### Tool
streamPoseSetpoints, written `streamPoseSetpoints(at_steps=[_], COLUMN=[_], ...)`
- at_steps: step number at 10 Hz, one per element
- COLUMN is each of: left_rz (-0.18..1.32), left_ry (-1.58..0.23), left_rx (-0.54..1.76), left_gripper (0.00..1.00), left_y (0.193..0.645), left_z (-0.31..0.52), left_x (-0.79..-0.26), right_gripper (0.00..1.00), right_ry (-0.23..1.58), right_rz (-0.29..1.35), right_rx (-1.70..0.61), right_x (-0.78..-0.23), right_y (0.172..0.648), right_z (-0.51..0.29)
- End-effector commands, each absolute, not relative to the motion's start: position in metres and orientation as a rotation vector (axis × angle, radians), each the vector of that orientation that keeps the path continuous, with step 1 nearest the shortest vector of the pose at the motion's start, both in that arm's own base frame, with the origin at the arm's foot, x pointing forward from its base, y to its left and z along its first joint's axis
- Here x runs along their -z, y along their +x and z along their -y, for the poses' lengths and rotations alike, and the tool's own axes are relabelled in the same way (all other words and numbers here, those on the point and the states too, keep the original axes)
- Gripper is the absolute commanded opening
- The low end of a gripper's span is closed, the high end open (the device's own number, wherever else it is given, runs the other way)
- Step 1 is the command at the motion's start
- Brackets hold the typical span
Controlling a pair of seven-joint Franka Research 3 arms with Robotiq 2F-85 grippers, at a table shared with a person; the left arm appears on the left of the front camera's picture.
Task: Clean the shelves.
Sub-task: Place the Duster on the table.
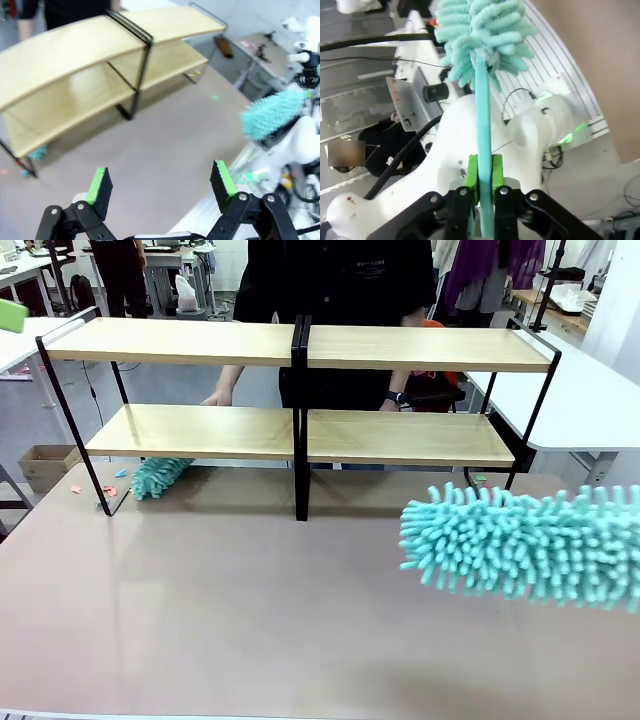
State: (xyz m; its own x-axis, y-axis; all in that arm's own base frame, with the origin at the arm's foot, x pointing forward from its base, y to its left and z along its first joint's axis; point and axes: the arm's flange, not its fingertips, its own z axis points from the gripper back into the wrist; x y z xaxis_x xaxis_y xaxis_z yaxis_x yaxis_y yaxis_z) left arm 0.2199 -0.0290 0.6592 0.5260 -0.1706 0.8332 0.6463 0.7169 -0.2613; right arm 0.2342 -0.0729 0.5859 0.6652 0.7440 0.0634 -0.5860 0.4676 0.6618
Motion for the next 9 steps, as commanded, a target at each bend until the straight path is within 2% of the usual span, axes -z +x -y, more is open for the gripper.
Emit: streamPoseSetpoints(at_steps=[1,4,5,6,7,9], left_rz=[0.719,0.374,0.276,0.267,0.349,0.349], left_ry=[-0.670,-0.698,-0.721,-0.539,-0.709,-0.709], left_rx=[0.464,0.505,0.500,0.568,0.492,0.492], left_gripper=[1.00,1.00,1.00,1.00,1.00,1.00], left_y=[0.196,0.177,0.167,0.163,0.241,0.241], left_z=[0.051,0.062,0.058,0.043,0.051,0.051], left_x=[-0.539,-0.466,-0.447,-0.463,-0.577,-0.577], right_gripper=[0.13,0.13,0.13,0.13,0.13,0.13], right_ry=[0.618,0.606,0.626,0.655,0.693,0.725], right_rz=[-0.226,-0.207,-0.257,-0.281,-0.287,-0.296], right_rx=[-0.757,-0.688,-0.702,-0.715,-0.729,-0.742], right_x=[-0.580,-0.549,-0.538,-0.537,-0.540,-0.547], right_y=[0.269,0.300,0.304,0.304,0.302,0.299], right_z=[0.037,-0.014,-0.021,-0.017,-0.008,0.007])
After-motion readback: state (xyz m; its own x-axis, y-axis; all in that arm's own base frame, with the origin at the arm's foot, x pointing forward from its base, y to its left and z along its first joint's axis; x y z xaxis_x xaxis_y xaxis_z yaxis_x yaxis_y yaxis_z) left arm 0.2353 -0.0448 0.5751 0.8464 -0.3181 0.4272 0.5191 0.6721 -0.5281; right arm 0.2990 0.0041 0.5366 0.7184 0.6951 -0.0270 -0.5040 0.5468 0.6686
